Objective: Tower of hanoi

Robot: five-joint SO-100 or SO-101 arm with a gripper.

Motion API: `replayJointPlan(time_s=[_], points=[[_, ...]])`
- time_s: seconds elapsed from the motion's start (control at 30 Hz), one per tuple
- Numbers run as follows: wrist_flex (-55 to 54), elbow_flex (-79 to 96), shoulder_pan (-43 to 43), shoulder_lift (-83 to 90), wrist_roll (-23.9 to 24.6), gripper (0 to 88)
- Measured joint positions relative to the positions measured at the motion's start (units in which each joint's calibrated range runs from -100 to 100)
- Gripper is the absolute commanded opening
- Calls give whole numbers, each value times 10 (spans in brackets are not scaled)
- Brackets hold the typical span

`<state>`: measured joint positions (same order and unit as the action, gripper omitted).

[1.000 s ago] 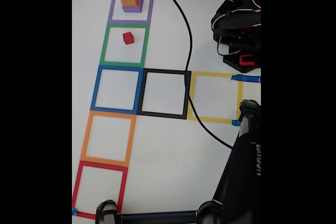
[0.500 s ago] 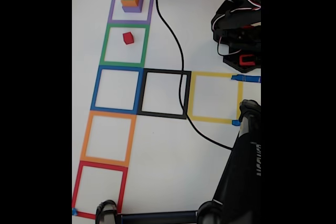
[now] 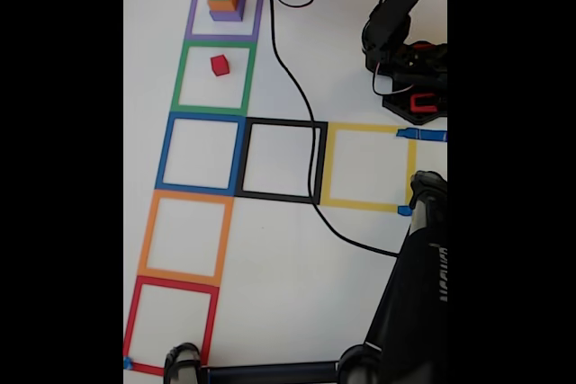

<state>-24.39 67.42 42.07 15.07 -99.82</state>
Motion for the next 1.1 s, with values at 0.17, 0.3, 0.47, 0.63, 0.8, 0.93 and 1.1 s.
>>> replayJointPlan(time_s=[0.17, 0.3, 0.47, 0.63, 0.8, 0.93, 1.1], points=[[-71, 27, -13, -31, -2, 350], [-111, 70, -21, -32, -2, 374], [-159, 117, -26, -34, -2, 374], [-192, 119, -25, -66, -2, 371], [-232, 117, -25, -114, -2, 372], [-252, 104, -25, -144, -2, 371], [-256, 86, -32, -160, -2, 367]])
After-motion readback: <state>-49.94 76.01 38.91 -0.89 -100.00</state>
